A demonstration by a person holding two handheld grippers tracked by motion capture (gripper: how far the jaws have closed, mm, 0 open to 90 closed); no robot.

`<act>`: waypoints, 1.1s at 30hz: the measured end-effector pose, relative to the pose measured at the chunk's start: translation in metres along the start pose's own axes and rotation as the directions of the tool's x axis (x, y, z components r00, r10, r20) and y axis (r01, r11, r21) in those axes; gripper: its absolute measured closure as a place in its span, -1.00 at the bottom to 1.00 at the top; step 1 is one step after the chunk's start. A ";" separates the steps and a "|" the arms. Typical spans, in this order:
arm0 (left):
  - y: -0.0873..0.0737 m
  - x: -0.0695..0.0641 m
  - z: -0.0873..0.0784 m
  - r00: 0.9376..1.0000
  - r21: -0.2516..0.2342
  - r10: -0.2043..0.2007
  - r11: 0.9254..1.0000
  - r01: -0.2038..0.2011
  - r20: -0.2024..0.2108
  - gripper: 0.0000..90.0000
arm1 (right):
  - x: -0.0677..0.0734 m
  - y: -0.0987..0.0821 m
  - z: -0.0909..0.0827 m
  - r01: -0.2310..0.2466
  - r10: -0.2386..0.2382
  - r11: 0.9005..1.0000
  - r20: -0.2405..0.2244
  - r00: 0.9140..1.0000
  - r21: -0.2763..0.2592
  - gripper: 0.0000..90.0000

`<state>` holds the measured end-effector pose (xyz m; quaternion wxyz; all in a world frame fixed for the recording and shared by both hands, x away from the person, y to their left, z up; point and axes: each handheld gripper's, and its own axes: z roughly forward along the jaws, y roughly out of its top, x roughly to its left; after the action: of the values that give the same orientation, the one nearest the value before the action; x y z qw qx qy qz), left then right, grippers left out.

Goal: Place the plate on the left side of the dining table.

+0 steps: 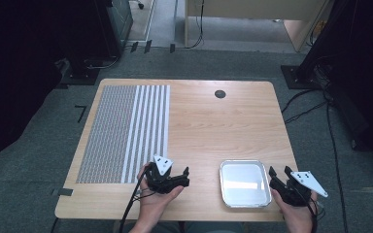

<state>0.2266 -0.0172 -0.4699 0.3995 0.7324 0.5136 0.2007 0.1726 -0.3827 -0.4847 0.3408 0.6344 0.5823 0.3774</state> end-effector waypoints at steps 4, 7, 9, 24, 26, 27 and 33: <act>0.000 -0.014 0.003 1.000 -0.004 0.006 1.000 -0.006 0.016 -0.82 | 0.000 -0.001 0.000 0.001 -0.001 1.000 -0.013 1.000 0.009 0.07; -0.001 -0.029 0.007 1.000 0.003 0.012 1.000 -0.012 0.029 -0.82 | 0.000 -0.003 0.001 -0.007 0.008 1.000 -0.052 0.999 0.021 0.17; -0.002 -0.035 0.009 0.999 0.005 0.011 1.000 -0.011 0.043 -0.82 | 0.001 -0.004 0.001 -0.015 0.017 1.000 -0.071 0.997 0.023 0.23; -0.017 -0.084 0.020 0.991 0.032 0.045 0.998 -0.049 0.129 -0.67 | -0.003 -0.008 0.004 -0.059 0.084 0.990 -0.200 0.976 0.128 0.82; -0.019 -0.090 0.022 0.990 0.030 0.060 0.997 -0.064 0.129 -0.57 | -0.003 -0.009 0.004 -0.062 0.089 0.989 -0.203 0.975 0.135 0.82; -0.021 -0.093 0.022 0.989 0.026 0.072 0.997 -0.076 0.126 -0.48 | -0.003 -0.009 0.005 -0.062 0.089 0.988 -0.199 0.976 0.139 0.81; -0.024 -0.102 0.027 0.986 0.024 0.081 0.996 -0.085 0.148 0.10 | -0.004 -0.013 0.010 -0.064 0.098 0.983 -0.191 0.977 0.175 0.97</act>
<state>0.1914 -0.1172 -0.4932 0.4165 0.7719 0.4547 0.1549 0.1747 -0.3856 -0.5007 0.2105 0.6430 0.6168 0.4023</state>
